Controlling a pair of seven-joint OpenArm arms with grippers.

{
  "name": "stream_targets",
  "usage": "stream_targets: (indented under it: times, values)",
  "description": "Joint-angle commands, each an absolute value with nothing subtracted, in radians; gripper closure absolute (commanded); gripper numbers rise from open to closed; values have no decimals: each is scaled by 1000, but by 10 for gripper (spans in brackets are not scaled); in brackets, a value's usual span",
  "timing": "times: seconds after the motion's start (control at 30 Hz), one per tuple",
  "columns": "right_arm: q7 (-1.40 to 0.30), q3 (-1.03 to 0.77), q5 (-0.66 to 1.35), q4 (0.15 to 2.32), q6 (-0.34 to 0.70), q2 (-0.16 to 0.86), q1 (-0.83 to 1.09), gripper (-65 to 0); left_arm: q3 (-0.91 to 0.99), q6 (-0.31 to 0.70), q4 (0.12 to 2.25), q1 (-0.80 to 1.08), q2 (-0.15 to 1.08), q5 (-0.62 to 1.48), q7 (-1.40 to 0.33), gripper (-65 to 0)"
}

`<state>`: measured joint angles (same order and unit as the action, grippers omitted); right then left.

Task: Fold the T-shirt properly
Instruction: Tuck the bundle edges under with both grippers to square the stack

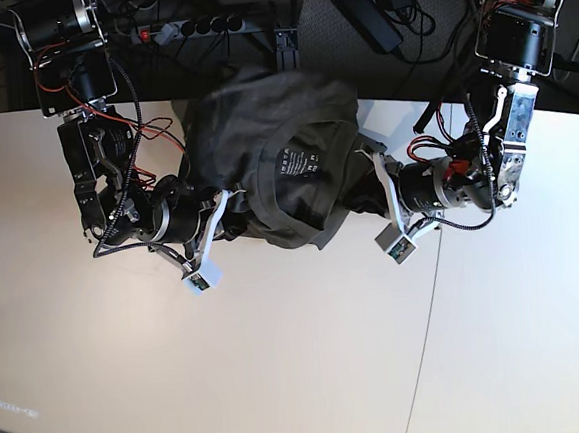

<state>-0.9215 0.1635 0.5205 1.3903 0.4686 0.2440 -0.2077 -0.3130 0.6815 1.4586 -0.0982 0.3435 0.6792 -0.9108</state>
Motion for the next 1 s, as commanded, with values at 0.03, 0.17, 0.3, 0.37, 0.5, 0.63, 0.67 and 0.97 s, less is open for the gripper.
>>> stream_targets:
  times: [0.03, 0.17, 0.3, 0.37, 0.5, 0.63, 0.67, 0.97]
  values:
    - [-931, 159, 524, 1404, 524, 253, -221, 0, -308, 698, 1464, -119, 349, 670, -891, 0]
    - [-952, 159, 524, 1404, 524, 259, -220, 0, -309, 698, 1464, -120, 344, 660, -864, 0]
    - [-953, 159, 549, 1404, 524, 284, -218, 0, -318, 698, 1430, -137, 309, 618, -860, 0]
    - [-964, 159, 569, 1404, 524, 295, -218, 0, -345, 698, 1375, -164, 287, 612, -860, 0]
    - [-977, 159, 571, 1405, 523, 316, -212, 0, -435, 698, 1240, -241, 239, 582, -848, 0]
    - [-978, 155, 593, 1406, 523, 343, -191, 0, -506, 698, 1122, -323, 183, 542, -807, 0]
    - [-978, 152, 594, 1406, 523, 348, -185, 0, -517, 698, 1094, -342, 167, 535, -798, 0]
    - [-993, 78, 642, 1407, 524, 355, -126, 0, -540, 698, 940, -479, 47, 488, -774, 0]
